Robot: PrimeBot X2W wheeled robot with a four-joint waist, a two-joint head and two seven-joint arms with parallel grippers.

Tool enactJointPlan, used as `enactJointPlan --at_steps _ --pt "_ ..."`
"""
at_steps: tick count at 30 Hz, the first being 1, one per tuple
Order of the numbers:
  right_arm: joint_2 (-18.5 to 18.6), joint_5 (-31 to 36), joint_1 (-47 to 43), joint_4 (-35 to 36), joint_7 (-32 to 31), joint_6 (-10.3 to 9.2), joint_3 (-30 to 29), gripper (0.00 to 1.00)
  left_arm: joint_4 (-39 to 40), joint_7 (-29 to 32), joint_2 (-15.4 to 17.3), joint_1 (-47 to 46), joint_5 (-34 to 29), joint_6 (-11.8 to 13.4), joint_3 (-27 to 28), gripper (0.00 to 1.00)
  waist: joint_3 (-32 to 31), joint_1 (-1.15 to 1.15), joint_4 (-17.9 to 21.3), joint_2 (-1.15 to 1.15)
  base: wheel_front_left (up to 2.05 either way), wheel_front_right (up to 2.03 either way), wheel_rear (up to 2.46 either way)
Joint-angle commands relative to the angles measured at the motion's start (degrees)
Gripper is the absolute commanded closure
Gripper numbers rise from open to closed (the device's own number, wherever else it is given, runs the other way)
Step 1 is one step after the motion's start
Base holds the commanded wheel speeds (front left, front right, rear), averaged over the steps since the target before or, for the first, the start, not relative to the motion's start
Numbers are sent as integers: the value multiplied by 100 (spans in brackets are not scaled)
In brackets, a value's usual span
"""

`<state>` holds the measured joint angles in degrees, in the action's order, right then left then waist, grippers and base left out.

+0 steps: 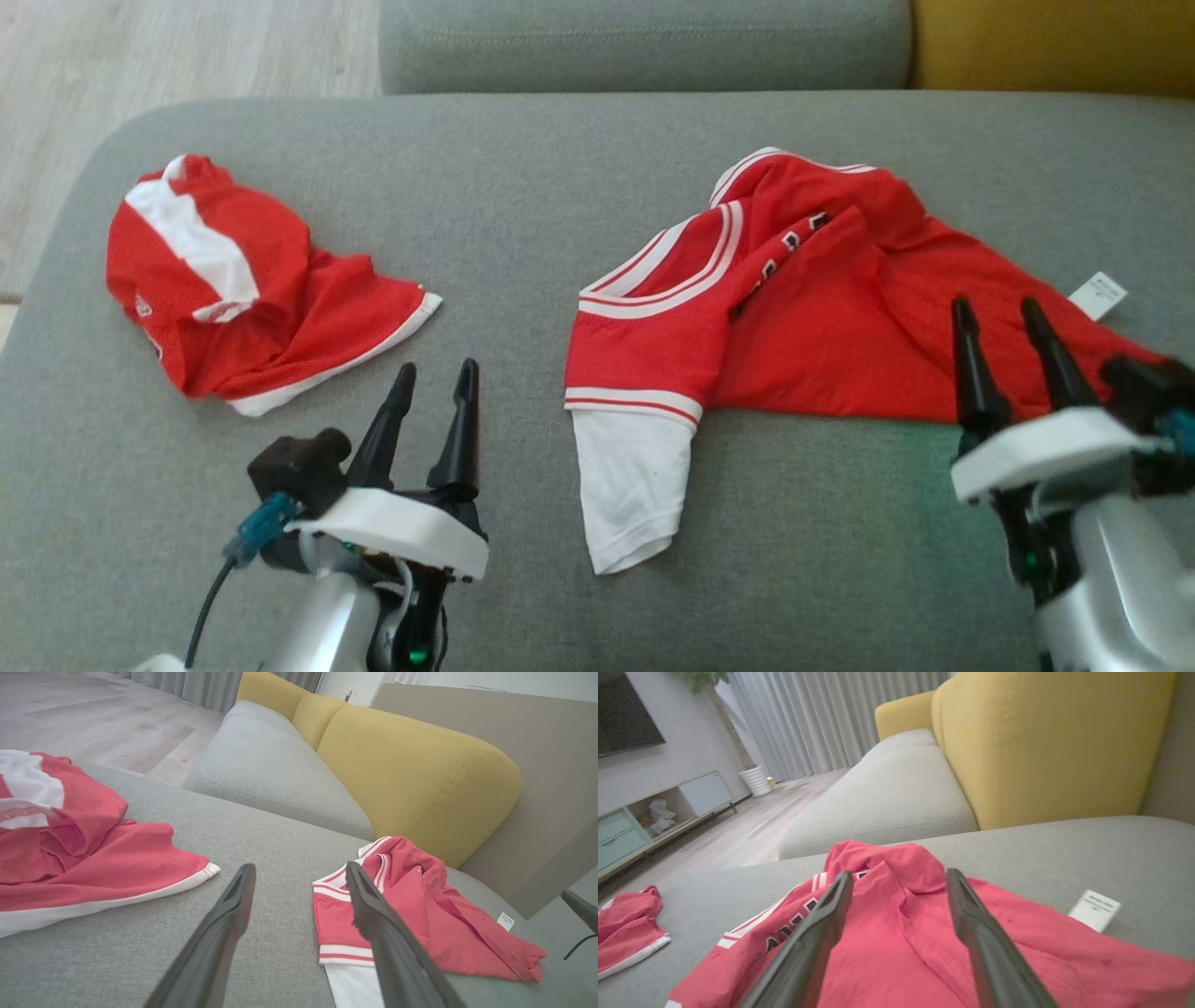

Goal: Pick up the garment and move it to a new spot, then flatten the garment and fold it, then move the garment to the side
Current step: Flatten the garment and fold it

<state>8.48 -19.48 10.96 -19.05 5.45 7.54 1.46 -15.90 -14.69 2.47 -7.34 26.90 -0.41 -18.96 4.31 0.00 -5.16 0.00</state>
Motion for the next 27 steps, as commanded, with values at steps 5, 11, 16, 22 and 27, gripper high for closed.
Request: enactJointPlan --at_steps 5,11,16,22,27 --pt "232 131 967 -363 -370 -5 193 0 268 -30 41 -416 112 -21 65 0 295 0 -248 0 0 0 0" --pt "511 46 1624 -1033 -763 -5 523 0 329 -30 41 -518 151 -36 75 0 557 0 -470 0 0 0 0" --pt "746 -155 2195 -1586 -926 -5 875 0 275 -30 41 -615 208 -38 11 0 778 0 -648 0 0 0 0" --pt "1066 -481 2693 -2118 -873 -5 1223 0 316 -30 41 -788 292 -11 -29 0 1033 0 -797 0 0 0 0" --pt "1172 -751 2832 -2377 -800 -5 1462 0 313 -30 41 -844 300 1 -46 0 1119 0 -863 0 0 0 0"
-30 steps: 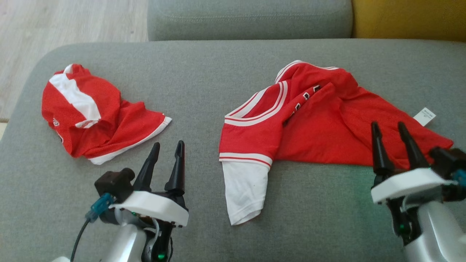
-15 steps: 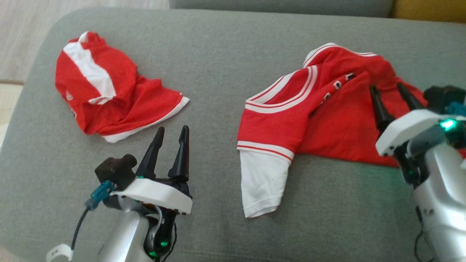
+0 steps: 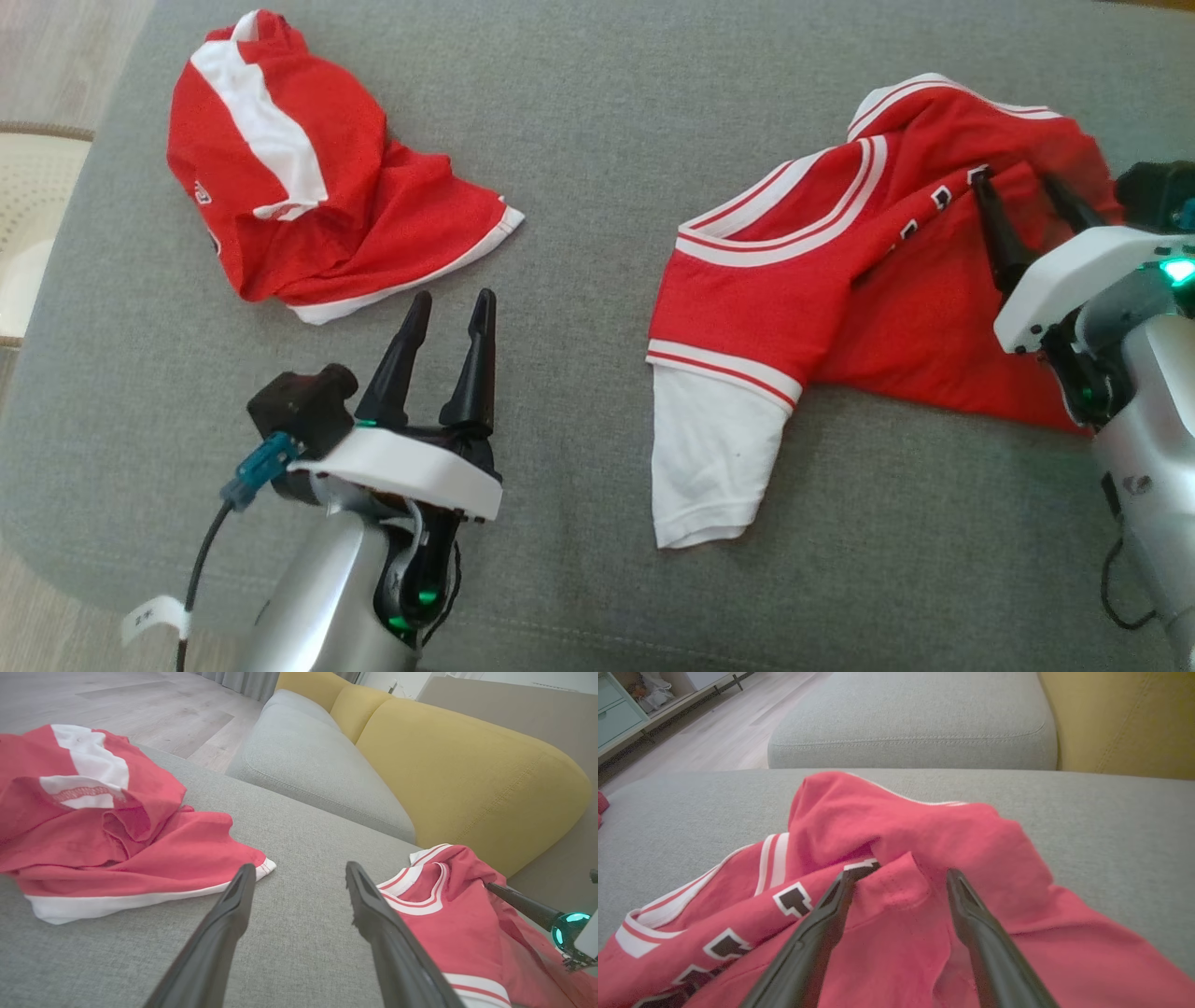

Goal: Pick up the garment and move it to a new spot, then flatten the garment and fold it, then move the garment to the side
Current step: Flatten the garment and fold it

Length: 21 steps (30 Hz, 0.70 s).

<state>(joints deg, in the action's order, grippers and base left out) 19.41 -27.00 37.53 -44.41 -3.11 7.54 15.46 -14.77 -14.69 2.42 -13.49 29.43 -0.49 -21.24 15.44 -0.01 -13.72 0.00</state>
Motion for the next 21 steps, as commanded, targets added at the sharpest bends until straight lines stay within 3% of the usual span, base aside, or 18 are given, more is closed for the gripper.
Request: enactJointPlan --at_steps 1,5,6,7,13,21 --pt "97 -59 192 128 73 -5 109 0 199 -30 45 -242 49 10 182 0 14 1 -17 0 0 0 0" --pt "154 -339 253 -8 95 -5 251 0 188 -30 45 -265 47 10 195 0 31 1 -39 0 0 0 0" --pt "168 -395 273 -34 106 -5 293 24 183 -30 45 -268 46 8 198 0 37 1 -43 0 0 0 0" --pt "185 -434 290 -51 119 -5 357 100 177 -30 45 -272 44 6 202 0 42 1 -47 0 0 0 0" --pt "261 -692 312 -165 287 -5 664 100 146 -30 45 -273 25 7 250 0 34 1 -36 0 0 0 0" --pt "377 -1075 11 -37 958 -5 683 100 116 -30 45 -165 -52 15 377 0 -271 1 152 0 0 0 0"
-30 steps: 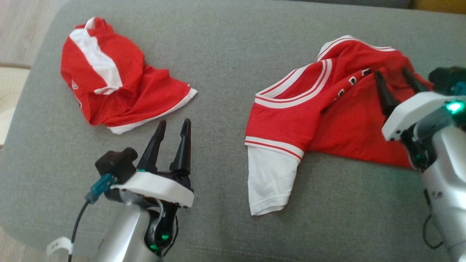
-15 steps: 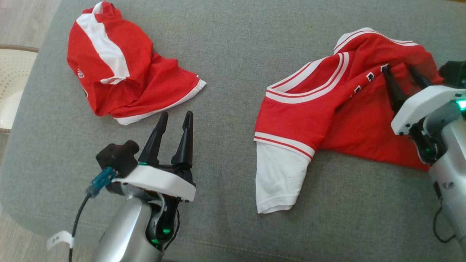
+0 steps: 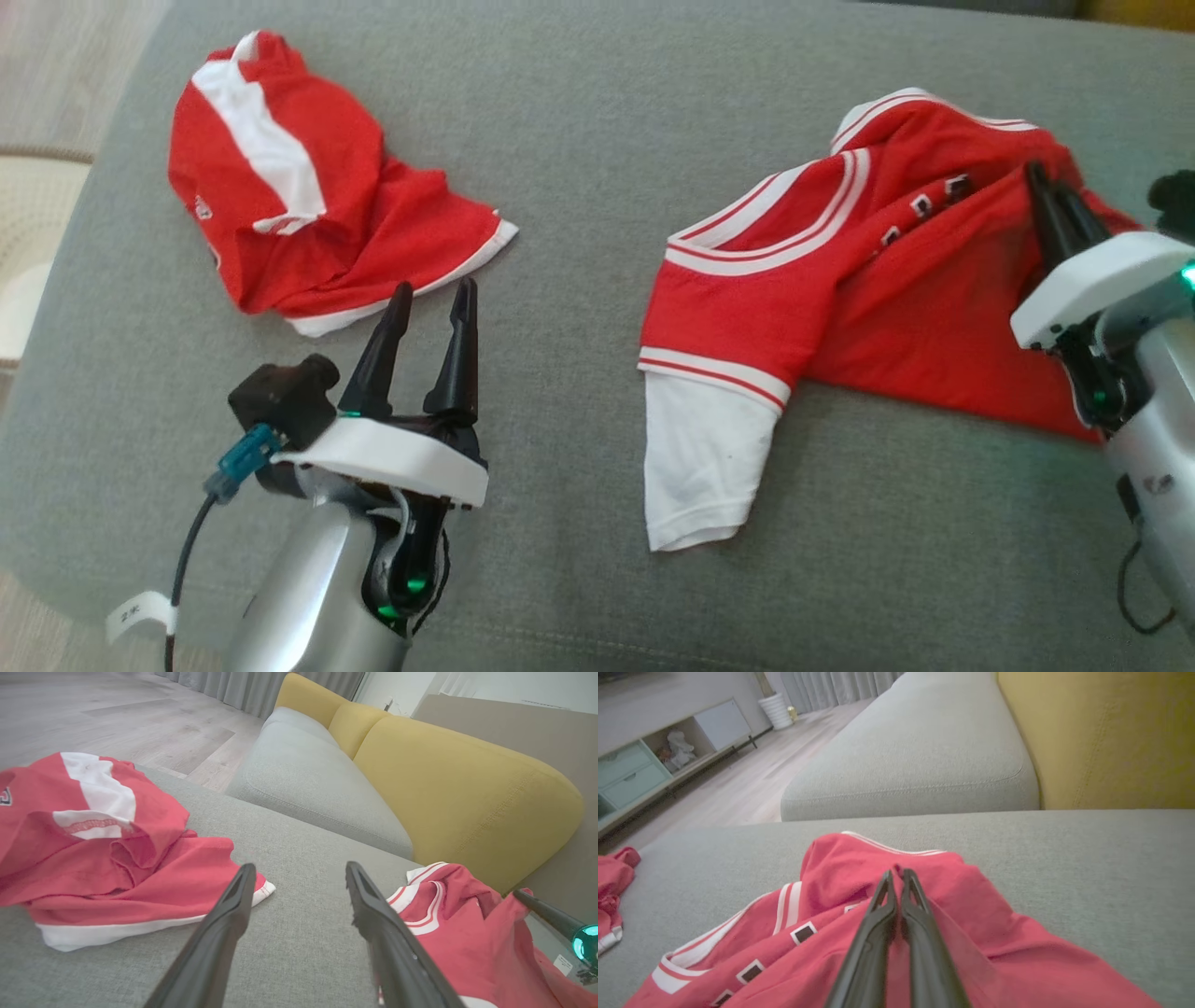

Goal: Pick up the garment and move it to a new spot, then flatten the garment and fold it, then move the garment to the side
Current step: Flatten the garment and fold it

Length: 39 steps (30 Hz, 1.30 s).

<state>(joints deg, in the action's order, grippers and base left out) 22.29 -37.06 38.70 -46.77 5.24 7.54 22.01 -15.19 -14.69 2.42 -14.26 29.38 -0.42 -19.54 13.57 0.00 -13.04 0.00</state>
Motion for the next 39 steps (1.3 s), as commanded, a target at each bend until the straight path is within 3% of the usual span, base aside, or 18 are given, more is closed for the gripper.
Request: enactJointPlan --at_steps 1,7,13,21,24,30,39 --pt "107 -106 -174 269 205 -5 -1 100 161 -30 45 -78 -51 8 226 0 -129 0 125 0 0 0 0" --pt "151 -191 -708 757 495 -5 -265 100 126 -30 45 22 -69 -22 295 0 -337 0 437 0 0 0 0" --pt "-4 -100 -1714 1630 528 -5 -966 100 58 -30 45 73 -100 -77 297 0 -474 0 870 0 0 0 0" --pt "-729 642 -3402 2950 -195 -5 -2567 100 -428 -30 45 181 165 -354 -67 0 -688 0 1341 0 0 0 0" --pt "-969 1215 -3727 3280 -410 -5 -3024 100 -716 -30 45 145 127 -407 -296 0 -683 0 1408 0 0 0 0" --pt "-1498 1616 -3798 3751 -673 -5 -3356 100 -1239 97 45 20 254 -532 -676 0 -636 0 1395 0 0 0 0" --pt "-1632 1815 -3758 3810 -705 -5 -3474 100 -1349 1193 106 149 620 -546 -943 0 -649 0 1214 0 0 0 0"
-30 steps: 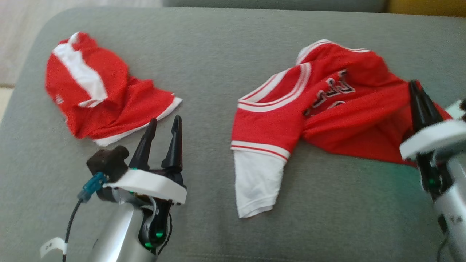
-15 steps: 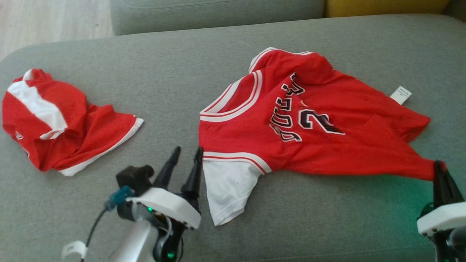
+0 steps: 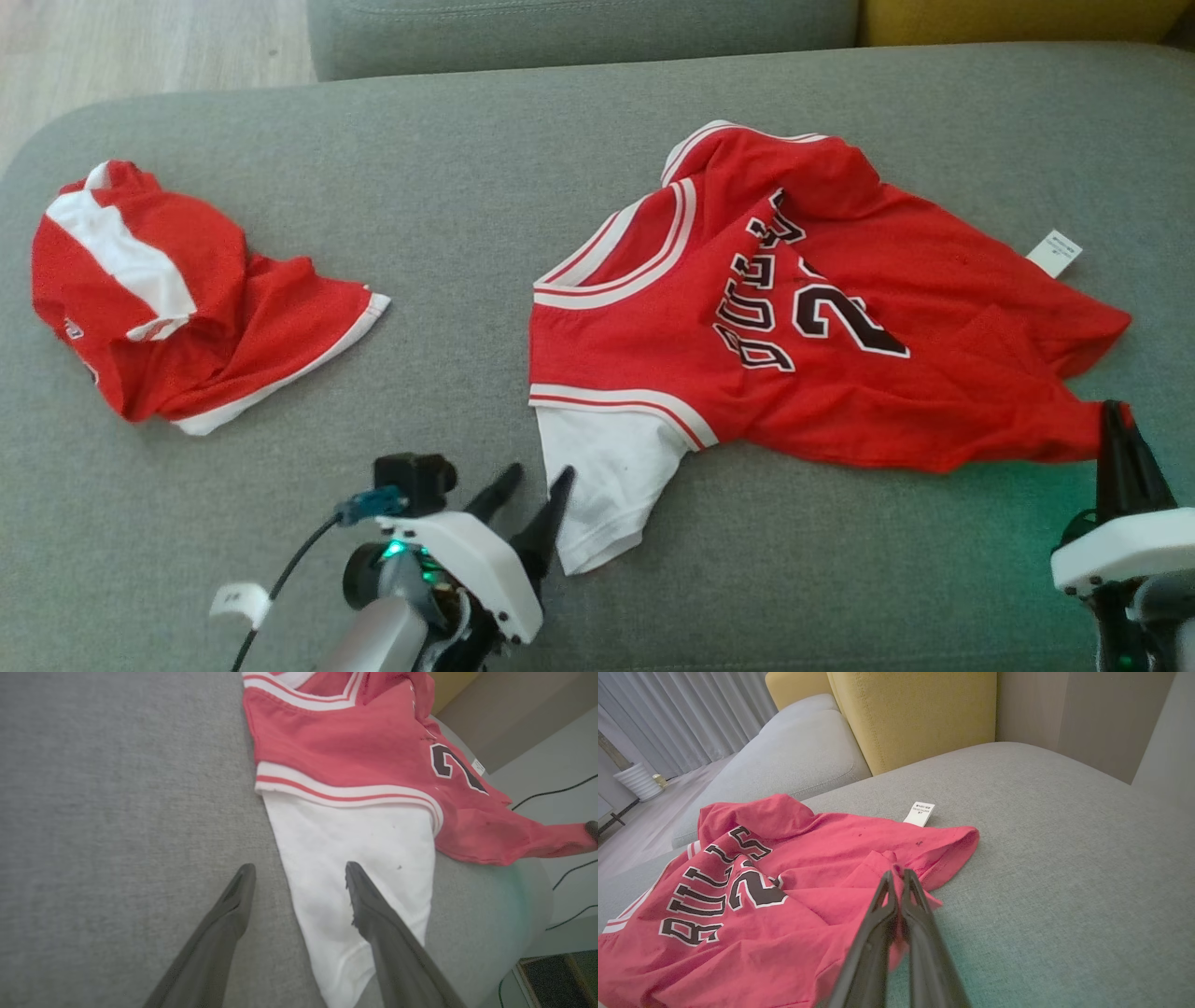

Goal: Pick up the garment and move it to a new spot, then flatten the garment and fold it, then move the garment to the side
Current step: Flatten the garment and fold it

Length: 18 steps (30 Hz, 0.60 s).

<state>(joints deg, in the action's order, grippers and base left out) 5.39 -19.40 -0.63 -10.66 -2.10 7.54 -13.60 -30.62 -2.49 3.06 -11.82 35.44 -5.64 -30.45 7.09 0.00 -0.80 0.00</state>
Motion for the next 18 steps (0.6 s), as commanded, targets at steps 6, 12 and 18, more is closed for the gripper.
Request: enactJointPlan --at_steps 6,12,18 --pt "39 59 233 143 88 -5 80 100 462 547 192 -23 87 -41 -29 0 33 0 -28 0 0 0 0" --pt "36 46 282 140 117 -5 128 100 503 899 288 -43 -1 77 -172 0 88 0 19 0 0 0 0" --pt "66 6 338 201 127 -5 189 100 437 1075 308 -137 -85 166 -288 0 171 0 81 0 0 0 0"
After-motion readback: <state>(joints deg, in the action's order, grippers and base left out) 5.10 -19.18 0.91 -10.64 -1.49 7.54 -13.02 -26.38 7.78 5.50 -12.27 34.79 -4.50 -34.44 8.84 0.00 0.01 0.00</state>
